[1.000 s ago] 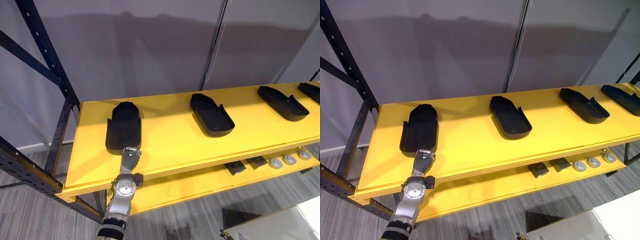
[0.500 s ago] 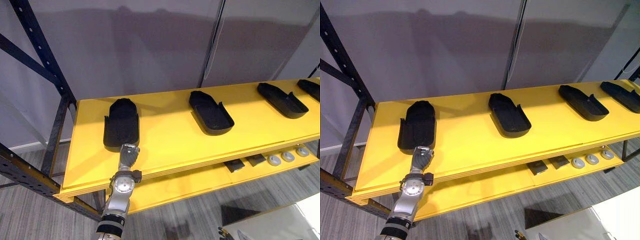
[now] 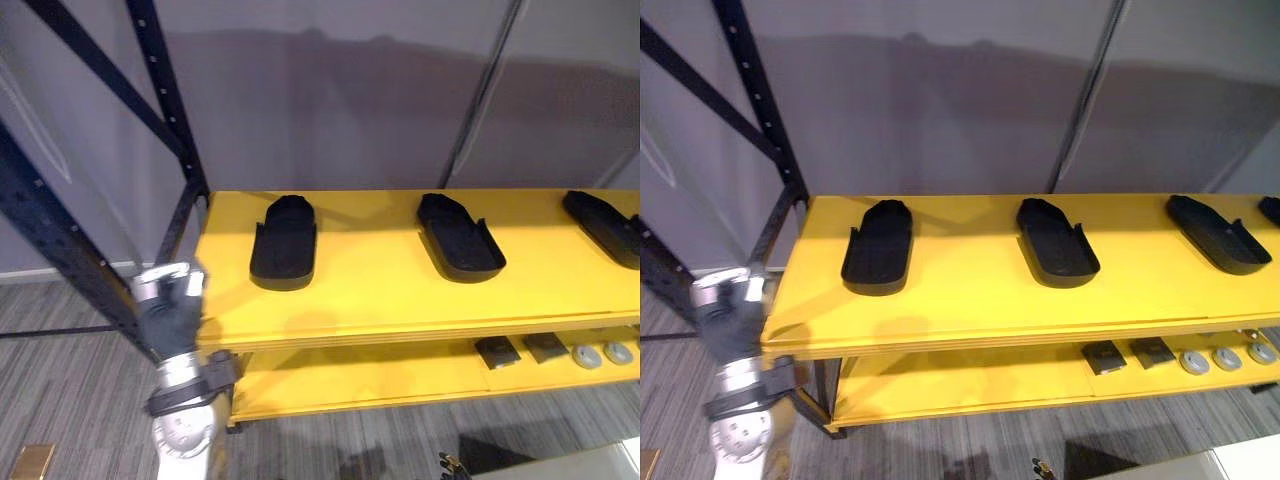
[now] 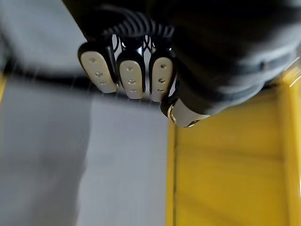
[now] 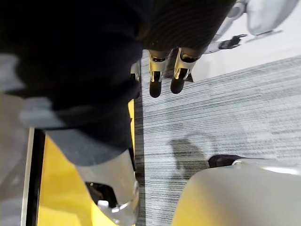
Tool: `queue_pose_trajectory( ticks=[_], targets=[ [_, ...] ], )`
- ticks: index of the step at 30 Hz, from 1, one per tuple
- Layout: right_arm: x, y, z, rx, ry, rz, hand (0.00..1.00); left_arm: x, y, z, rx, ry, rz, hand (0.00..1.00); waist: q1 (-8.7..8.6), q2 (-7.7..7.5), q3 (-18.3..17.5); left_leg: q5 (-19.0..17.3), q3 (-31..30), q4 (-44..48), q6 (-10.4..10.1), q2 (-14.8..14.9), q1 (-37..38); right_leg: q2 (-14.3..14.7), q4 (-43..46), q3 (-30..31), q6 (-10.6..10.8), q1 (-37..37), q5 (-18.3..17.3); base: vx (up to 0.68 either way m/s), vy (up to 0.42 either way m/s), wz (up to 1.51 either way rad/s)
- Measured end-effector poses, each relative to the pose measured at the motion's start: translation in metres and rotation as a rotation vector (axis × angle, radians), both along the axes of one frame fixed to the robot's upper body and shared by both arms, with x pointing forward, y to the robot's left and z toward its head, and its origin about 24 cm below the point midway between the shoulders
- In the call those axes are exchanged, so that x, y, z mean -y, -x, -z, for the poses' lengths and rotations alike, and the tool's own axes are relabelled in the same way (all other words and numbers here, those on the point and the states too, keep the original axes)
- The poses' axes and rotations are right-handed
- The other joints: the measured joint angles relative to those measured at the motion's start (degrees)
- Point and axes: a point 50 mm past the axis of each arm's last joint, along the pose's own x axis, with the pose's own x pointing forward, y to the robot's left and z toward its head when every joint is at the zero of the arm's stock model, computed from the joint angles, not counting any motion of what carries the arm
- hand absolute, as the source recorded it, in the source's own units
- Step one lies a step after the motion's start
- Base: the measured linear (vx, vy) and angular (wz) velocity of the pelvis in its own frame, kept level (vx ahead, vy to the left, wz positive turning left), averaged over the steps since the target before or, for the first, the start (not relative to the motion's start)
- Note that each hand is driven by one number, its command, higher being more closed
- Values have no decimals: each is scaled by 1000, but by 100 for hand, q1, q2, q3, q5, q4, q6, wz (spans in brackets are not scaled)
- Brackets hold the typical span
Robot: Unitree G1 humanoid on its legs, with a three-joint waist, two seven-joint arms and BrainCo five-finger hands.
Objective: Walk over and take plastic housings, then place them on the shelf
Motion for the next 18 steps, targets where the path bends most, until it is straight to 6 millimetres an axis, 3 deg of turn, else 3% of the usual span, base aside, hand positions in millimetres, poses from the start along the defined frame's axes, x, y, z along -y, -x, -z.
queue_pose_trajectory(
  ticks=[3, 6, 9, 10, 14, 15, 17, 18],
  targets=[
    [1, 4, 0, -5, 4, 6, 0, -37, 28, 12, -41, 79, -241, 100, 58, 1, 6, 9, -39, 3, -3, -1, -48, -58, -6, -366, 39, 25, -44, -98, -28, 55],
    [1, 3, -1, 0, 7, 6, 0, -56, 43, 31, -118, 151, -364, 100, 96, -4, -13, 65, 6, 7, 4, -9, -42, -112, -2, -520, 105, 84, -142, -92, -9, 40],
    [0, 1, -2, 11, 5, 2, 0, -77, 63, 67, -308, 215, -498, 100, 194, 9, -85, 172, 147, 11, 21, 6, -40, -128, -3, -517, 94, 86, -158, -44, 22, 1],
    [0, -1, -3, 17, 1, -3, 0, -82, 69, 88, -427, 242, -526, 100, 208, 5, -93, 204, 175, 13, 20, -4, -35, -151, -2, -516, 100, 86, -160, -24, 39, -9],
    [-9, -12, -6, 46, -27, -46, 0, -73, 81, 160, -860, 270, -411, 100, 268, -21, -111, 206, 454, 45, 22, -32, 78, -253, 58, -465, 133, 85, -173, -9, 51, -24],
    [-11, -14, -7, 54, -31, -52, 0, -70, 82, 170, -915, 273, -382, 0, 260, -21, -111, 206, 464, 52, 23, -42, 106, -272, 100, -461, 156, 86, -189, 1, 46, -24],
    [-21, -19, -8, 76, -58, -73, 0, -56, 83, 203, -1091, 282, -268, 0, 237, -19, -131, 205, 509, 45, 24, -74, 169, -318, 197, -450, 213, 91, -241, 2, 22, -7],
    [-24, -20, -8, 78, -66, -76, 0, -52, 84, 210, -1126, 286, -248, 0, 239, -17, -132, 205, 509, 40, 24, -81, 168, -322, 197, -451, 219, 84, -247, 0, 0, 0]
  ],
)
